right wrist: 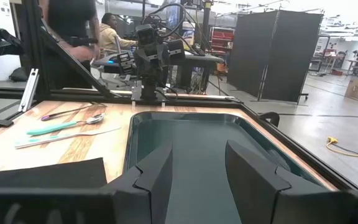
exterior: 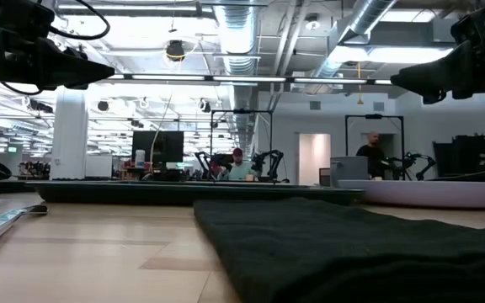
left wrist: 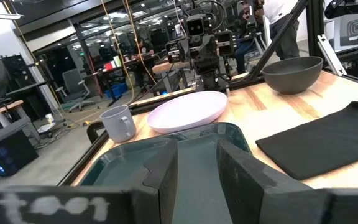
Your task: Set up tray
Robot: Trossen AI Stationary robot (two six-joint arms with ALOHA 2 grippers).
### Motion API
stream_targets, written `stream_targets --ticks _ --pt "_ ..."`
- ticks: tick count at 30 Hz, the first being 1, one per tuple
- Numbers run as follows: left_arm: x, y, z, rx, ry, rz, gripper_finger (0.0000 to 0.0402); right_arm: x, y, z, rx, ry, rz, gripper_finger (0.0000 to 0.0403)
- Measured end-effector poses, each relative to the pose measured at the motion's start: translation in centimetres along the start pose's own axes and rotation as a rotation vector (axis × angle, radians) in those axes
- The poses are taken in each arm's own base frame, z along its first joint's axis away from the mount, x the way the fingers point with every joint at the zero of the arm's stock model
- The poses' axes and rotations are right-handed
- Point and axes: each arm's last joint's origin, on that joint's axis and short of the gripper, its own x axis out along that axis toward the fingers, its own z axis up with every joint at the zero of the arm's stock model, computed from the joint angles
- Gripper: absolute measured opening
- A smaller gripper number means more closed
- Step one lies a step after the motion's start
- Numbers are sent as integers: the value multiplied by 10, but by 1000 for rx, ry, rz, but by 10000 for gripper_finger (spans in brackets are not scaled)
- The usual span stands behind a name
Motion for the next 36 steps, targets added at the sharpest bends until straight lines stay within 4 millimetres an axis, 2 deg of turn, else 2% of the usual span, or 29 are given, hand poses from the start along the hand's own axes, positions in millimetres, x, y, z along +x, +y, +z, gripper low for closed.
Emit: stream_targets --ticks 32,36 --pt "0 0 0 0 0 0 100 0 0 0 0 0 0 139" --pt "0 0 0 86 -1 0 100 0 0 0 0 0 0 137"
